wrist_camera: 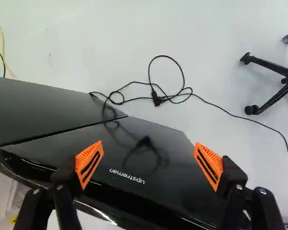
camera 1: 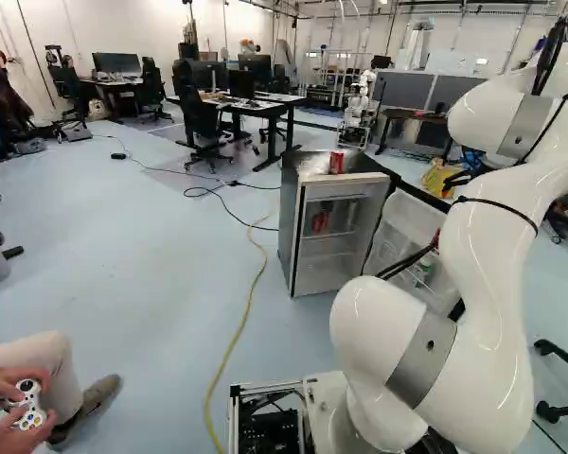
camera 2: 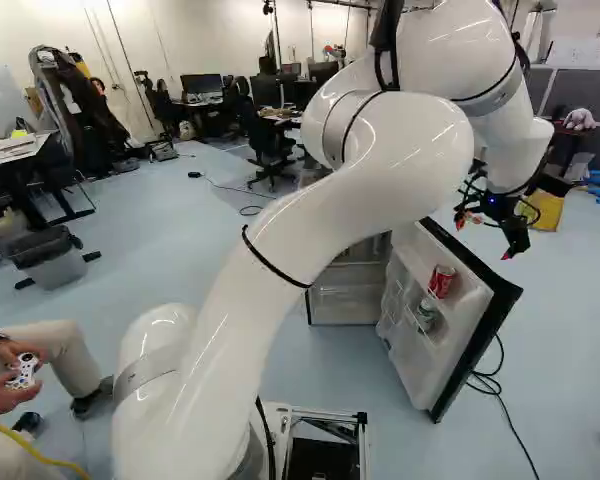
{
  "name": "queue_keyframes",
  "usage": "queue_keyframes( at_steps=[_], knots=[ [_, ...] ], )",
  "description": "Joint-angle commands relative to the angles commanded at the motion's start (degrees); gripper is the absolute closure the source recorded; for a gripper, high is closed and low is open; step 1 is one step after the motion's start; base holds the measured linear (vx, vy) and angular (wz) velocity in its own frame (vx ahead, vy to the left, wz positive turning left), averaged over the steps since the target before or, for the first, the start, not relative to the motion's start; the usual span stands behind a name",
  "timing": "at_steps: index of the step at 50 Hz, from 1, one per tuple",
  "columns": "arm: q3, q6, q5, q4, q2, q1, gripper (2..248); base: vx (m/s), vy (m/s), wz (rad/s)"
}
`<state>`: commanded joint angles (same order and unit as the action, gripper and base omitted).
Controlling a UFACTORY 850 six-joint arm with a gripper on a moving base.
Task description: Grab a drink from the fridge
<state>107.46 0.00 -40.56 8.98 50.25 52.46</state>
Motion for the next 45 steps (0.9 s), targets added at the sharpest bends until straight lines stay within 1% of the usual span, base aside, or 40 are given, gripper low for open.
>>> queue_keyframes(
  at_steps=[15, 45],
  knots=[
    [0.3, 0.0, 0.0, 0.0, 0.7, 0.0, 3, 0.000, 0.000, 0.000],
    [-0.6, 0.0, -1.1, 0.0, 0.2, -0.3, 3, 0.000, 0.000, 0.000]
  ],
)
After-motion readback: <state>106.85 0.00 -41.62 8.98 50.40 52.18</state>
